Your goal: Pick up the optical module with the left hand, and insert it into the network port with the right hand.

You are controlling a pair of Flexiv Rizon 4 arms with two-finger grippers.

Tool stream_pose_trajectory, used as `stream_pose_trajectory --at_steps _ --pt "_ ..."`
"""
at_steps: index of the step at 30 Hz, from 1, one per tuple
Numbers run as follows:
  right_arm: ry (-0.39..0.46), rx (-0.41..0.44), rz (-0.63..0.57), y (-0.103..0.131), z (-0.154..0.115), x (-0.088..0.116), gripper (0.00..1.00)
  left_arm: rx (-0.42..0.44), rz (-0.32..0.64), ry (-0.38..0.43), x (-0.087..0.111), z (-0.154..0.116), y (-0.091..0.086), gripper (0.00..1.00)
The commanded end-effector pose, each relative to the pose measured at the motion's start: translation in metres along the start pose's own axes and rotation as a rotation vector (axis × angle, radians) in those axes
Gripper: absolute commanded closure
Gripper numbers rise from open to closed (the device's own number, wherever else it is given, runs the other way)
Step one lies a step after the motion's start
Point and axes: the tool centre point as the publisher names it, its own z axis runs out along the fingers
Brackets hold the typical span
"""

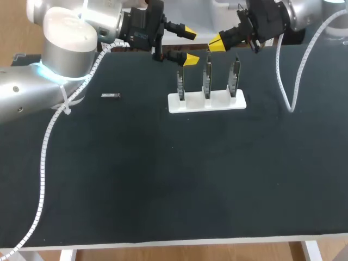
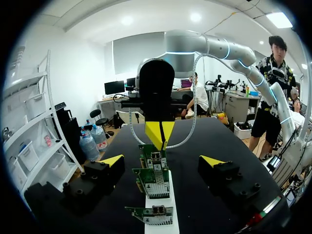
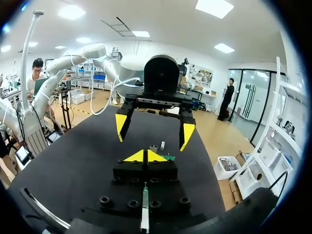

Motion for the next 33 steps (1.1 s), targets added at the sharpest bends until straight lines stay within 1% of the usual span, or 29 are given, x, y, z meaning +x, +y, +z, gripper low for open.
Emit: stream_pose_trajectory --at_steps 1,6,9,23,33 --pt "0.003 0.007 0.008 0.004 0.001 0.002 1.0 0.004 -0.001 0.004 -0.001 0.001 0.002 0.0" --pt "-0.001 0.005 0.026 0.006 0.003 0.01 1.0 0.004 -0.001 0.004 -0.001 0.001 0.002 0.0" --pt "-0.004 0.004 0.031 0.007 0.003 0.012 1.0 0.004 -0.001 0.004 -0.001 0.001 0.002 0.0" --pt "-0.018 0.006 0.002 0.005 0.003 0.001 1.0 0.004 -0.001 0.004 -0.001 0.001 0.002 0.0" --pt "-0.017 -0.002 0.015 0.002 0.007 0.01 1.0 0.004 -0.001 0.004 -0.001 0.001 0.002 0.0"
